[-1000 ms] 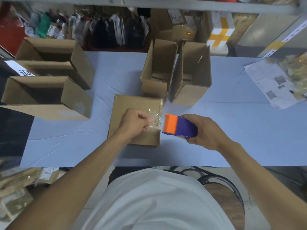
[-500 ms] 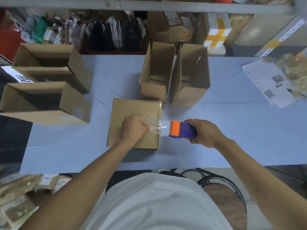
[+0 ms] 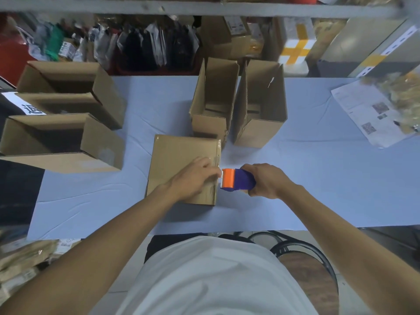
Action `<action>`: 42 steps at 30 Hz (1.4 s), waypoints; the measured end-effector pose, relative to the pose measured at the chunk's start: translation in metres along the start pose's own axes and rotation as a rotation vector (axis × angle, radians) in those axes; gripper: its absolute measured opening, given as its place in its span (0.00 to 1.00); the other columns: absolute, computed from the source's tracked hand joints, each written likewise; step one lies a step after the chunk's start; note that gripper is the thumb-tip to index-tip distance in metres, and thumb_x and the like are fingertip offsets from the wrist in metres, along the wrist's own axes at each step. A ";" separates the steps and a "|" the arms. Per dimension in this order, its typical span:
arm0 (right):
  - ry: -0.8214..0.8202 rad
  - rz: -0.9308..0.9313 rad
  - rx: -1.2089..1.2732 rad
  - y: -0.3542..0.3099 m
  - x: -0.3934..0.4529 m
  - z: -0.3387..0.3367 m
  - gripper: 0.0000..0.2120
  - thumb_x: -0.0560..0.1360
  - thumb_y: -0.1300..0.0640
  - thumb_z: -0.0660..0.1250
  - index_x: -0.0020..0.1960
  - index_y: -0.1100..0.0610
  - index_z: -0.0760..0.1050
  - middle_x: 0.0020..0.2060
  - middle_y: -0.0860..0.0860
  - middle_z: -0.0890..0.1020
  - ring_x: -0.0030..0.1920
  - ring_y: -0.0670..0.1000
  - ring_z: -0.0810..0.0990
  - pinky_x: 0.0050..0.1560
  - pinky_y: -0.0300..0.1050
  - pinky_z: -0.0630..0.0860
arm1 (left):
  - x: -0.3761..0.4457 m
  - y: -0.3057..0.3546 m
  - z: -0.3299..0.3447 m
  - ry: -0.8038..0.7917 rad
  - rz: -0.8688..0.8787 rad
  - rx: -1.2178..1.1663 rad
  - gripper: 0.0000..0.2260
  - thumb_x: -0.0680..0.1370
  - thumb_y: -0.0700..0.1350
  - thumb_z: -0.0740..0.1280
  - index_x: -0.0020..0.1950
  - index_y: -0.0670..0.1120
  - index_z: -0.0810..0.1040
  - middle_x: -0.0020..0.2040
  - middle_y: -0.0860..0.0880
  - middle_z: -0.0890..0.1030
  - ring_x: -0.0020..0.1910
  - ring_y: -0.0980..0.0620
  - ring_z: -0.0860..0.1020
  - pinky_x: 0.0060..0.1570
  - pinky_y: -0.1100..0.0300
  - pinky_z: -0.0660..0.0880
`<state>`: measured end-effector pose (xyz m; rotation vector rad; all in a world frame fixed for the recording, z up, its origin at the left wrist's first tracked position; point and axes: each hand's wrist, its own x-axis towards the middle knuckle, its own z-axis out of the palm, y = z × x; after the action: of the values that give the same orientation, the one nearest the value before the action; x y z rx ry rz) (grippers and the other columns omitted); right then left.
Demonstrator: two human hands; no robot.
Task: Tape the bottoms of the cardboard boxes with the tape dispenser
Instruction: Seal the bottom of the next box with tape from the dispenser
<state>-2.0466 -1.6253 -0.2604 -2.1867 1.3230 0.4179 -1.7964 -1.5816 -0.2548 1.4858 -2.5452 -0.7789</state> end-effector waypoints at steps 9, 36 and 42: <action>0.092 0.249 -0.057 -0.007 0.000 -0.005 0.27 0.63 0.31 0.71 0.52 0.49 0.71 0.40 0.47 0.79 0.40 0.52 0.78 0.38 0.44 0.76 | 0.004 0.019 0.006 -0.053 -0.049 0.342 0.12 0.79 0.45 0.58 0.58 0.56 0.76 0.46 0.49 0.60 0.51 0.44 0.67 0.43 0.54 0.58; 0.381 -0.806 0.161 -0.135 0.046 -0.031 0.16 0.71 0.59 0.75 0.59 0.60 0.82 0.59 0.55 0.83 0.63 0.58 0.79 0.68 0.58 0.68 | -0.126 0.034 -0.033 0.647 -0.632 -0.040 0.03 0.74 0.44 0.72 0.42 0.45 0.83 0.38 0.48 0.77 0.39 0.46 0.78 0.31 0.52 0.75; 0.311 -0.560 0.182 -0.169 0.016 -0.059 0.15 0.73 0.43 0.70 0.56 0.47 0.83 0.50 0.46 0.85 0.54 0.52 0.80 0.54 0.52 0.75 | -0.120 0.009 -0.082 0.536 -0.587 -0.370 0.04 0.72 0.41 0.72 0.42 0.49 0.85 0.38 0.51 0.80 0.40 0.52 0.77 0.44 0.51 0.74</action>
<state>-1.8911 -1.6095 -0.1719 -2.3977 0.7889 -0.2554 -1.7137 -1.5089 -0.1593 1.9788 -1.5037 -0.7192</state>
